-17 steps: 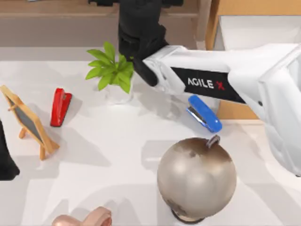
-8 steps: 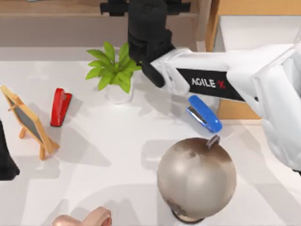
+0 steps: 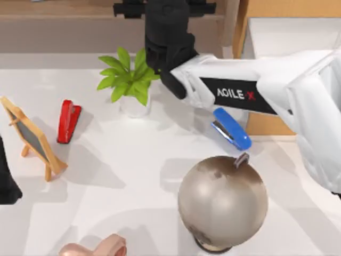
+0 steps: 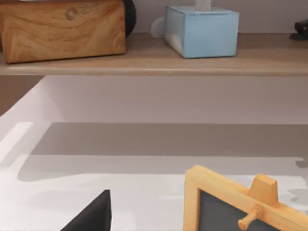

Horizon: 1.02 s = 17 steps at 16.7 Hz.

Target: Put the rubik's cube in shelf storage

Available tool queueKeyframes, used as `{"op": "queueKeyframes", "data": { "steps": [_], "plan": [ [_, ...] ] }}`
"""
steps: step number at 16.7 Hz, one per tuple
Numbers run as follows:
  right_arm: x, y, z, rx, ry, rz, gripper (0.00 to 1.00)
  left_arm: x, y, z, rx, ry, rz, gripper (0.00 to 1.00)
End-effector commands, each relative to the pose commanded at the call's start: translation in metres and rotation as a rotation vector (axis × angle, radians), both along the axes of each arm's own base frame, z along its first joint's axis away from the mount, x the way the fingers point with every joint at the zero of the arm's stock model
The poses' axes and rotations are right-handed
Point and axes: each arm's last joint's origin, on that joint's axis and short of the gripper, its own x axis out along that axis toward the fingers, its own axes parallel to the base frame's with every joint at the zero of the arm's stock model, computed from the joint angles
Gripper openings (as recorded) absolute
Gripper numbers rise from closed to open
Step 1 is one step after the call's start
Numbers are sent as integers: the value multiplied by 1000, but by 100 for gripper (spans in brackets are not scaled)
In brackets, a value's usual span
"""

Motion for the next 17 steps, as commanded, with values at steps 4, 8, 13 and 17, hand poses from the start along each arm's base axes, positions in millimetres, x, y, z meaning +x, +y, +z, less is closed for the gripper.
{"op": "queueKeyframes", "data": {
  "steps": [4, 8, 13, 17],
  "plan": [
    [0, 0, 0, 0, 0, 0, 100, 0, 0, 0, 0, 0, 0, 100],
    [0, 0, 0, 0, 0, 0, 100, 0, 0, 0, 0, 0, 0, 100],
    [-2, 0, 3, -4, -8, 7, 100, 0, 0, 0, 0, 0, 0, 100],
    [-20, -13, 29, -65, -107, 55, 100, 0, 0, 0, 0, 0, 0, 100]
  ]
}}
